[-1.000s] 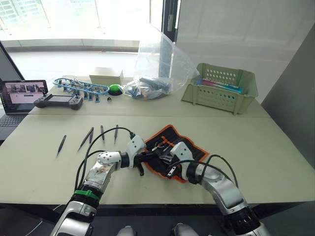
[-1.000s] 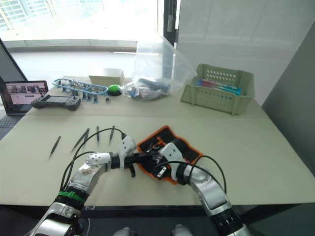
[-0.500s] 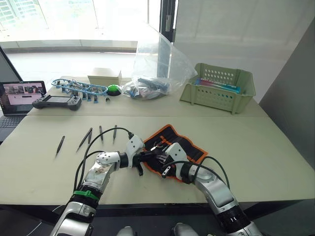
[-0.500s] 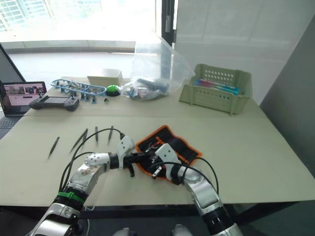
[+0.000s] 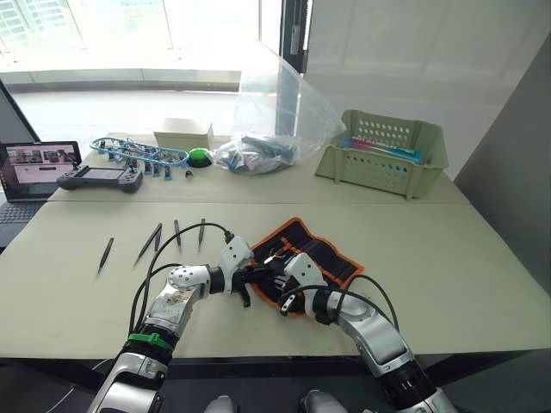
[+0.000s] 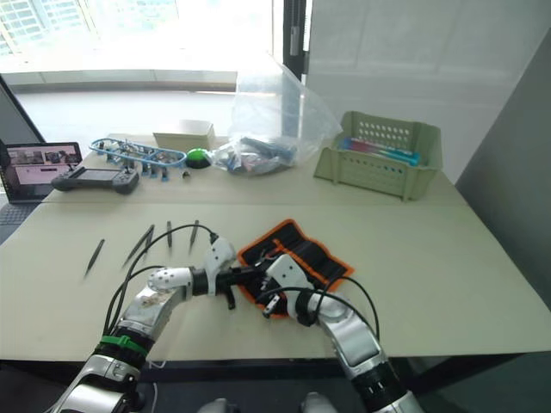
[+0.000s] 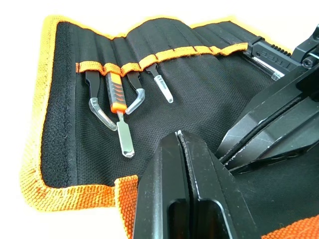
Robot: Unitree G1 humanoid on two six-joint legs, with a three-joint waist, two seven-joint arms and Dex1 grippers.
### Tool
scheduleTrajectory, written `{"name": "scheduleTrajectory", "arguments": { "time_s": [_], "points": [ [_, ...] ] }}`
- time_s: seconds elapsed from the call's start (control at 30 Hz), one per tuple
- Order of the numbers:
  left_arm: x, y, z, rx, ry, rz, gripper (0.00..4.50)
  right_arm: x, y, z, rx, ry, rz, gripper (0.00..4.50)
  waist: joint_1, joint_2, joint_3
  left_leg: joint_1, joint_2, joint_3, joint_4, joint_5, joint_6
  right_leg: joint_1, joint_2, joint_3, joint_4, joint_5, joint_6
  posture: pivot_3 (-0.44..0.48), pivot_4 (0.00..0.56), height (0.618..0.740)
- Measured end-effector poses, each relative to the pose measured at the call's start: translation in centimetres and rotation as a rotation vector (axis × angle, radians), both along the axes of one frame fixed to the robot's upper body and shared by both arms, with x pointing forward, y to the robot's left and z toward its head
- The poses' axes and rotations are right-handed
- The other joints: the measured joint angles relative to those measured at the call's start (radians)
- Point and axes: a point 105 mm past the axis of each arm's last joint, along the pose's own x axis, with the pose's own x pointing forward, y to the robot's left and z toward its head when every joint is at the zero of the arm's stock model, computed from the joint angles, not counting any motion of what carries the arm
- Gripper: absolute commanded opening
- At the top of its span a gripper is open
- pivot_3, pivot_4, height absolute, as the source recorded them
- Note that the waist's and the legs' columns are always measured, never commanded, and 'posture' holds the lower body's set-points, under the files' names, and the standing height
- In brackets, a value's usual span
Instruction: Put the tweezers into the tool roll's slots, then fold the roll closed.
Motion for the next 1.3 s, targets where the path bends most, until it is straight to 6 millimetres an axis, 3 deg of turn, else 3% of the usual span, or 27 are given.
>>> {"name": "scheduleTrajectory", "arguments": {
  "time_s": [0.4, 1.0, 1.3],
  "points": [
    [-0.1, -0.1, 0.0, 0.001, -0.001, -0.007, 0.03, -0.9, -1.0, -0.7, 0.004, 0.117, -0.039, 0.00, 0.002, 0.004, -0.007, 0.001, -0.001, 0.001, -0.011, 0.000, 0.000, 0.002, -0.002, -0.001, -0.011, 0.000, 0.000, 0.000, 0.150, 0.740],
    [-0.2, -0.3, -0.1, 0.007, -0.003, -0.030, 0.03, -6.6, -7.1, -0.6, -0.032, 0.229, -0.102, 0.00, 0.011, 0.006, -0.009, 0.001, 0.000, 0.000, -0.014, -0.001, -0.001, 0.000, -0.002, -0.002, -0.020, -0.001, 0.000, 0.000, 0.150, 0.740],
    [0.1, 0.1, -0.3, 0.011, 0.002, -0.020, 0.03, -7.9, -8.2, -0.8, -0.058, 0.241, -0.121, 0.00, 0.024, 0.001, -0.014, 0.000, 0.001, 0.000, -0.016, -0.003, 0.000, 0.001, -0.004, -0.003, -0.030, -0.002, 0.000, 0.000, 0.150, 0.740]
  ]
}}
